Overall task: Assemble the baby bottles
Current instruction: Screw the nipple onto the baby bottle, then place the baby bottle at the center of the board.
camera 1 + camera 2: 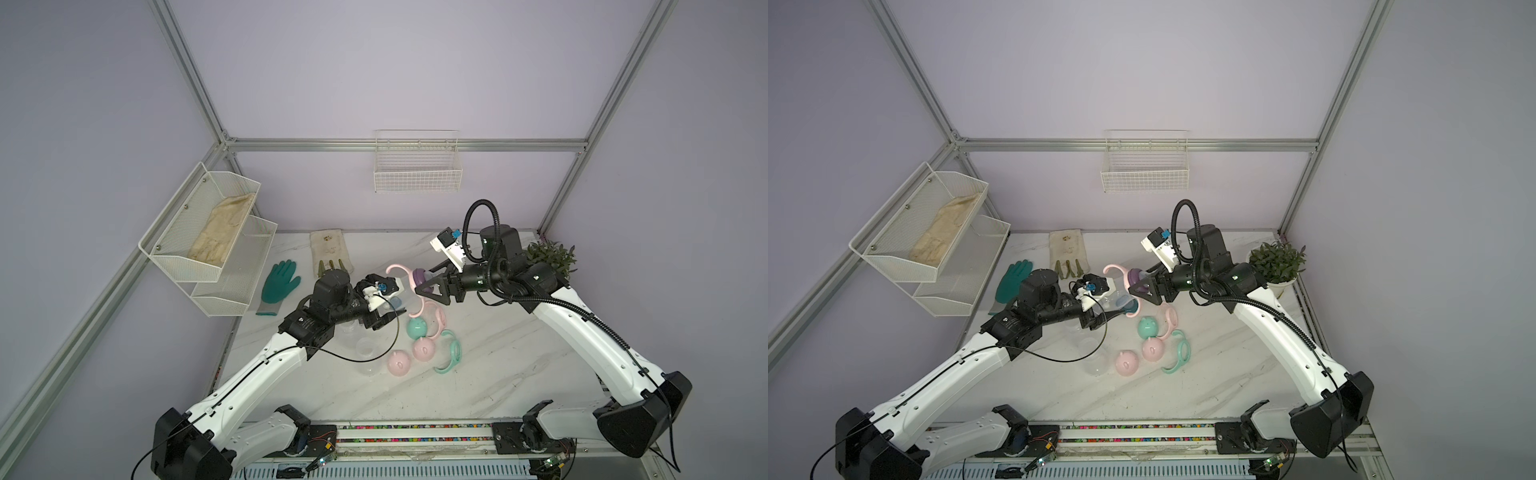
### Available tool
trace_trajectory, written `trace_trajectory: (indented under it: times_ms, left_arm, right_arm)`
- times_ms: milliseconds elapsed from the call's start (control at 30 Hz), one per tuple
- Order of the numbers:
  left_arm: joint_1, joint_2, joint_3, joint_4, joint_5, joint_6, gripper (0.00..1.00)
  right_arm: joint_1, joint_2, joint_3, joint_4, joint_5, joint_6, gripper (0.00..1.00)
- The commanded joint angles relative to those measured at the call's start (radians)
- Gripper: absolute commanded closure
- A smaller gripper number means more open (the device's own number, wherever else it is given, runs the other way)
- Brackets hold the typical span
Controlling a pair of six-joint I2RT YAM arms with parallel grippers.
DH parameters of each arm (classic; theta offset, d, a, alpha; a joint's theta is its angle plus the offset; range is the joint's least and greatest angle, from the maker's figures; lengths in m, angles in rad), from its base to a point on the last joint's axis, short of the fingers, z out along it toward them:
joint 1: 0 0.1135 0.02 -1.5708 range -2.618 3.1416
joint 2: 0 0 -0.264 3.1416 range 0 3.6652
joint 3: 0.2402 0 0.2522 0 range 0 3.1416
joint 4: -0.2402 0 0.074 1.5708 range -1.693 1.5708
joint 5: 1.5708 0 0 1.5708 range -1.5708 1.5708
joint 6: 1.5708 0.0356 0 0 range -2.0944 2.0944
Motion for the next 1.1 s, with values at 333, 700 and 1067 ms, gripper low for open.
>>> trace_trajectory:
  times_ms: [333, 700, 1067]
  left_arm:
    - [0.000, -0.014, -0.038, 0.166, -0.066, 0.008, 0.37]
    - [-0.001, 0.010, -0.038, 0.149, -0.132, -0.007, 0.00]
    - [0.000, -0.041, -0.085, 0.156, -0.233, -0.067, 0.00]
  right_arm:
    - [0.012, 0.003, -0.032, 0.127, -0.072, 0.102, 0.84]
    - [-0.022, 0.017, 0.053, 0.058, 0.132, 0.092, 0.98]
    - [-0.029, 0.241, 0.214, -0.092, 0.590, 0.015, 1.00]
